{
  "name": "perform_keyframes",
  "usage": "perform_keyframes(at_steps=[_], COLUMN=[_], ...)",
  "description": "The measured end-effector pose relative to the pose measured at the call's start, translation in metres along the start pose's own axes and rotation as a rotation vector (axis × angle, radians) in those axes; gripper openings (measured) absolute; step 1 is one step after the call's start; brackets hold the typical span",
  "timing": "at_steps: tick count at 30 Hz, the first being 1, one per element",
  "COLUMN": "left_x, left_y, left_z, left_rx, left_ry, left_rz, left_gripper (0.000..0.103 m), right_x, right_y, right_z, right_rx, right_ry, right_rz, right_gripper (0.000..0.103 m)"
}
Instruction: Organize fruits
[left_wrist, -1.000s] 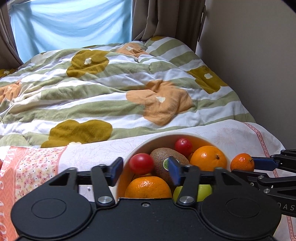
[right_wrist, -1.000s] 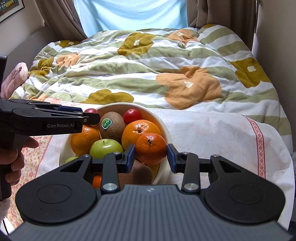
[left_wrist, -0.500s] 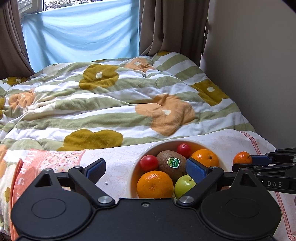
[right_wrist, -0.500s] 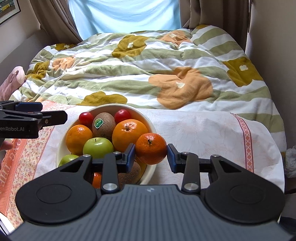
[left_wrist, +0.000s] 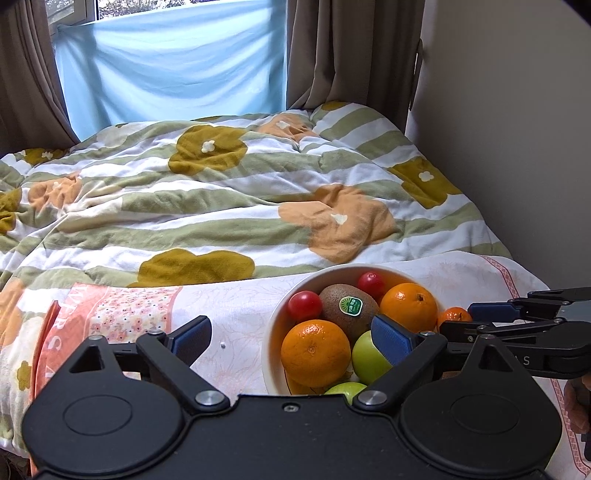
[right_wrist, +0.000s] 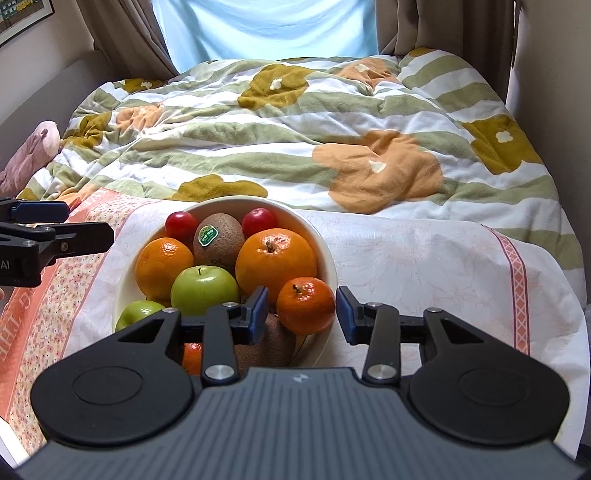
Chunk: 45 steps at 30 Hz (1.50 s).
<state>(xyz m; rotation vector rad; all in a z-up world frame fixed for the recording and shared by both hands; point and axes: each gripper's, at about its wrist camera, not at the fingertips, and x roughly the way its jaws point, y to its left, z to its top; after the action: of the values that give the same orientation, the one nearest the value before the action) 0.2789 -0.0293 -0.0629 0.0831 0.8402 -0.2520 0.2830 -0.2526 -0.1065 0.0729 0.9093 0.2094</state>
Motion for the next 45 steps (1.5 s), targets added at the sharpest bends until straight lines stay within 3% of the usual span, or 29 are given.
perform_keyframes(at_steps=[2,7,13,20,27,31,38,45], left_x=[-0.005,-0.025,-0.068,-0.135,-0.204,-0.226,-0.241,-0.252], left_y=[0.001,0.005,0.009,0.009,0.006,0.007,0.009,0.005], left_z=[-0.002,-0.009,-0.018,-0.037,-0.066,-0.085,-0.113,-0.134], left_rx=[-0.003,-0.011,-0.019,-0.027,-0.029,-0.030,-0.046,-0.037], left_ry=[-0.006,-0.037,-0.114,-0.210,-0.304,-0.305,-0.228,-0.217], left_rz=[0.004,0.011,0.011,0.020,0.099,0.098,0.129,0.119], left_gripper=[0.096,0.096,0.096,0.096,0.103,0.103,0.103,0.103], right_x=[-0.004,-0.024,-0.069,-0.150,-0.219,-0.246,-0.272,-0.280], right_y=[0.002,0.009,0.032,0.068,0.093,0.105,0.119,0.123], right_z=[0.000,-0.002,-0.004,-0.019,-0.047,-0.067,-0.105,-0.132], right_rx=[0.003,-0.001,-0.032,-0.059,0.003,0.014,0.030,0.065], right_ry=[-0.012,-0.045,-0.118,-0.229,-0.285,-0.283,-0.217,-0.196], right_rz=[0.001,-0.006,-0.029,-0.080,-0.154,-0.200,-0.281,-0.271], right_gripper=[0.089,0.103,0.103,0.103,0.103,0.103,0.103,0.103])
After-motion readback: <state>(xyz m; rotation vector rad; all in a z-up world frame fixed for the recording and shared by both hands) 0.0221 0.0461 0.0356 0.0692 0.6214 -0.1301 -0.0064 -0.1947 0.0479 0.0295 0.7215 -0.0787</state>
